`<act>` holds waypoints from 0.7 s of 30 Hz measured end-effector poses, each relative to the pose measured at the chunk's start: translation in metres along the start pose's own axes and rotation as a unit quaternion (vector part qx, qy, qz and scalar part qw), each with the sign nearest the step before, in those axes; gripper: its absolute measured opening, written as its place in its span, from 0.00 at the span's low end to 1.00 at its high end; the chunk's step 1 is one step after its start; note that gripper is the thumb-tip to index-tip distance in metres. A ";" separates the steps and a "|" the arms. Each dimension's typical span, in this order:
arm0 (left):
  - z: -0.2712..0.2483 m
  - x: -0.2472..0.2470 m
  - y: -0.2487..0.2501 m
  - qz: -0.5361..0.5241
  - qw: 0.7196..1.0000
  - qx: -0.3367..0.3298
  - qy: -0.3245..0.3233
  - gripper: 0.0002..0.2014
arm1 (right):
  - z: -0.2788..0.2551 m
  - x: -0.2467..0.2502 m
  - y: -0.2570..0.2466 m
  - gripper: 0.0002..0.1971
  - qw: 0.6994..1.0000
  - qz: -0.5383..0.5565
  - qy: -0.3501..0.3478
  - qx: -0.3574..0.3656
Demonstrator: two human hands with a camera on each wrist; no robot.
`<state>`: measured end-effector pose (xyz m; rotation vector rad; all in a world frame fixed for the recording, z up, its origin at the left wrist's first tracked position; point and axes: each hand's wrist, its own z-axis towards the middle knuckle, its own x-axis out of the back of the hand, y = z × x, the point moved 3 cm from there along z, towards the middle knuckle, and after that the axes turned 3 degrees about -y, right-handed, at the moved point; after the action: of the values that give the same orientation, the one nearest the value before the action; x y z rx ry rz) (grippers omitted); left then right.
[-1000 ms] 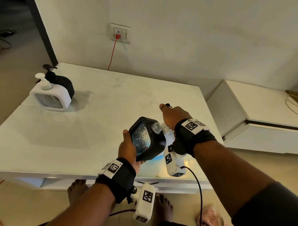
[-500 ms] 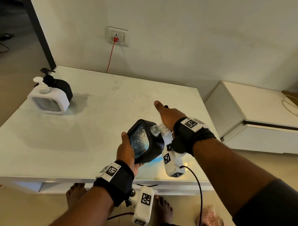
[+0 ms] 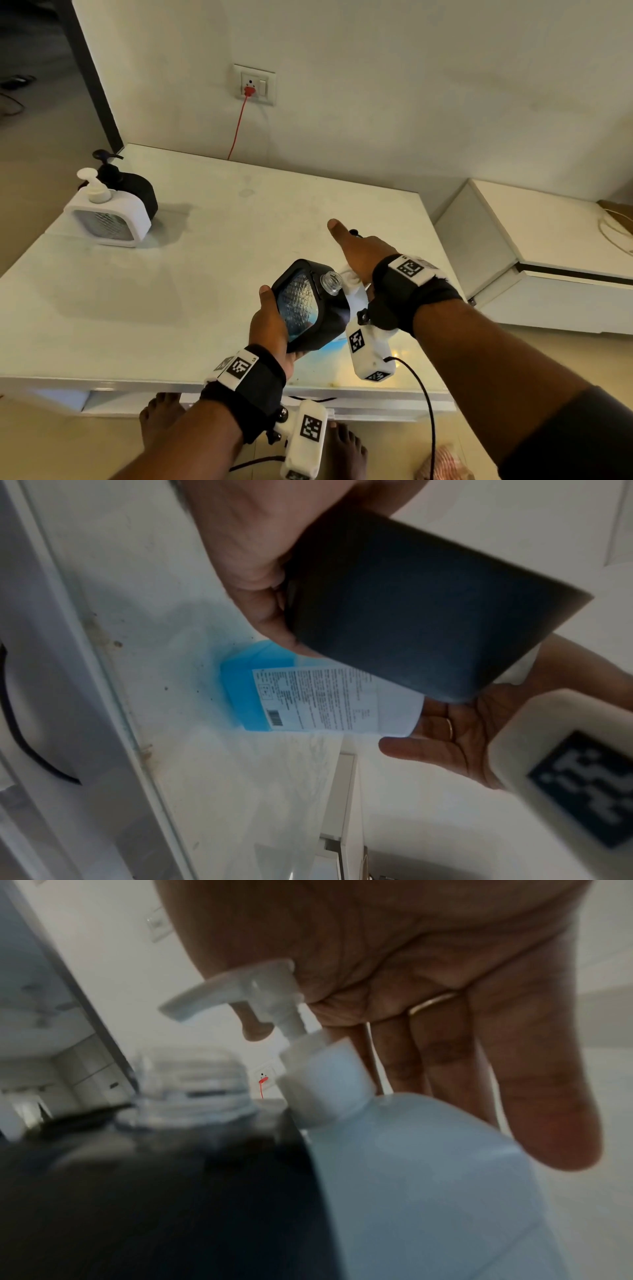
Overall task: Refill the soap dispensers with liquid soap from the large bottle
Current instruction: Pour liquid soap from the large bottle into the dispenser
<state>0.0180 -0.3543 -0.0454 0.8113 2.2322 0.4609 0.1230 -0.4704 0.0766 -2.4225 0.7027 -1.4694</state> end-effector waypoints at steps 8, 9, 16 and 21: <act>0.001 -0.001 -0.001 0.005 1.000 -0.007 0.007 0.23 | 0.005 -0.004 0.002 0.50 1.000 0.015 0.015 -0.012; 0.000 -0.001 -0.001 0.007 1.000 -0.006 0.009 0.22 | 0.005 -0.005 0.004 0.49 0.999 0.017 0.026 -0.018; -0.002 -0.002 0.000 0.017 1.000 -0.006 0.014 0.24 | 0.000 -0.002 0.011 0.38 0.998 -0.001 0.058 -0.009; -0.003 -0.002 0.001 0.009 1.000 -0.006 0.012 0.23 | -0.001 -0.001 0.005 0.45 1.000 -0.008 0.022 0.000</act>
<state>0.0171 -0.3552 -0.0421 0.8243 2.2441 0.4938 0.1205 -0.4741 0.0747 -2.4079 0.6944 -1.5322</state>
